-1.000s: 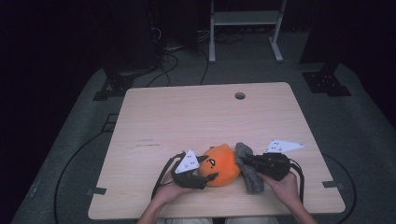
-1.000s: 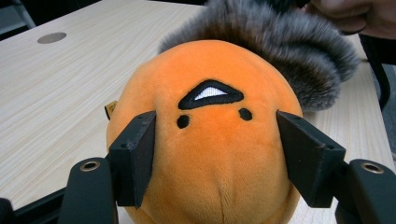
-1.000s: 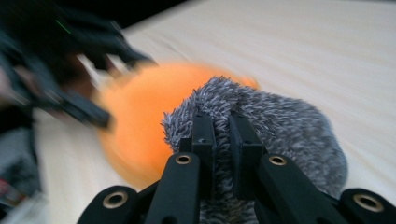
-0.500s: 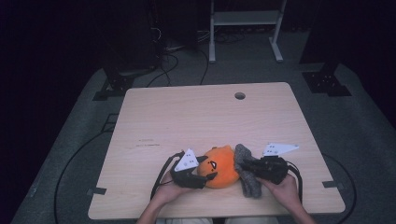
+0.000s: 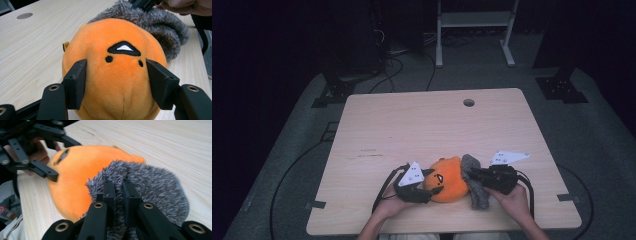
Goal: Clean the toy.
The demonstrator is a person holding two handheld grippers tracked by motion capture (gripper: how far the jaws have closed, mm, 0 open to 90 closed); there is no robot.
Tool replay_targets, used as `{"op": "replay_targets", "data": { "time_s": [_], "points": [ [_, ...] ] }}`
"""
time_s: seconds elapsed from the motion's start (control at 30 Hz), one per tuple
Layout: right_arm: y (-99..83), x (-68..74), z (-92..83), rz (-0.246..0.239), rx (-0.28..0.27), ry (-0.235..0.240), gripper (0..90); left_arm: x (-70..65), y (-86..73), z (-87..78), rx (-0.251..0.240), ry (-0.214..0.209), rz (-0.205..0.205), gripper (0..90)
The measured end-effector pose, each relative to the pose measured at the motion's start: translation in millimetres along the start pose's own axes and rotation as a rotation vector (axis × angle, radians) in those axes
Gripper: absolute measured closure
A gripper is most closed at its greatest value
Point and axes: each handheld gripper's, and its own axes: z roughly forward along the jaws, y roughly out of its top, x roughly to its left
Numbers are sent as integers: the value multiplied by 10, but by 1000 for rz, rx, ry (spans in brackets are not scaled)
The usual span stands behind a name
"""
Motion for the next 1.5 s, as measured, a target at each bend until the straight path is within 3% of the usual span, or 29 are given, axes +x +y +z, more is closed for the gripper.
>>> {"op": "replay_targets", "data": {
  "time_s": [0.13, 0.2, 0.23, 0.27, 0.3, 0.37, 0.47, 0.5, 0.53, 0.57, 0.63, 0.67, 0.73, 0.77, 0.8, 0.83, 0.87, 0.9, 0.93, 0.97, 1.13, 1.17, 1.2, 1.27, 1.33, 1.37, 1.4, 1.43, 1.5],
  "points": [
    [77, 78, -81, -13, -65, 36, 818, 10, 0, 2, -4, 1, -16, 370],
    [124, 173, -63, -60, -71, 62, 817, 30, 4, -2, -7, -2, -45, 370],
    [108, 220, 2, -110, -30, 38, 816, 65, -2, -21, -9, -3, -62, 373],
    [108, 220, 2, -110, -30, 38, 816, 65, -2, -21, -9, -3, -62, 378],
    [45, 135, 39, -72, -8, 28, 817, 98, -3, -21, -21, -8, -108, 382],
    [25, 36, 0, -25, 4, -9, 818, 104, -3, -14, -28, 4, -134, 385],
    [13, 42, -82, -15, -20, -24, 818, 119, -10, -19, -30, 21, -156, 387],
    [28, 145, -138, -33, -57, 11, 818, 140, -18, -12, -38, 32, -186, 387],
    [28, 145, -138, -33, -57, 11, 818, 140, -18, -12, -38, 32, -186, 387],
    [73, 308, -119, -93, -58, 33, 817, 144, -20, 0, -43, 37, -200, 387],
    [93, 375, -80, -122, -51, 33, 817, 138, -17, 3, -46, 39, -201, 386],
    [105, 410, -32, -144, -41, 33, 817, 134, -11, 2, -49, 38, -199, 380],
    [95, 344, 90, -135, -10, 27, 818, 138, 10, -26, -74, 16, -175, 228],
    [89, 297, 90, -109, -19, 32, 818, 137, 36, -63, -90, -10, -119, 176],
    [89, 297, 90, -109, -19, 32, 818, 137, 36, -63, -90, -10, -119, 145],
    [94, 227, 58, -90, -32, 17, 817, 124, 36, -68, -67, -16, -47, 122],
    [94, 227, 58, -90, -32, 17, 817, 124, 36, -68, -67, -16, -47, 115],
    [81, 151, 42, -59, -41, 33, 816, 108, 15, -10, -13, -4, 15, 116],
    [81, 151, 42, -59, -41, 33, 816, 108, 15, -10, -13, -4, 15, 118],
    [59, 77, 44, -32, -48, 38, 815, 73, 8, 61, 5, 23, 49, 131],
    [27, -50, 14, 28, -61, 28, 815, 11, 96, 48, -29, 75, 54, 398],
    [33, -79, -51, 50, -79, 11, 816, 15, 147, 21, -39, 88, -22, 416],
    [33, -79, -51, 50, -79, 11, 816, 15, 147, 21, -39, 88, -22, 421],
    [103, -24, -245, 39, -138, -20, 817, 49, 198, -59, -42, 92, -121, 428],
    [142, 24, -307, 30, -163, -4, 817, 61, 210, -72, -40, 92, -145, 428],
    [203, 159, -365, 9, -197, 35, 817, 75, 221, -81, -44, 92, -193, 428],
    [203, 159, -365, 9, -197, 35, 817, 75, 221, -81, -44, 92, -193, 428],
    [240, 303, -316, -34, -193, 63, 817, 76, 235, -68, -42, 88, -221, 428],
    [251, 382, -214, -57, -161, 69, 817, 73, 245, -63, -39, 79, -255, 419]
  ]
}}
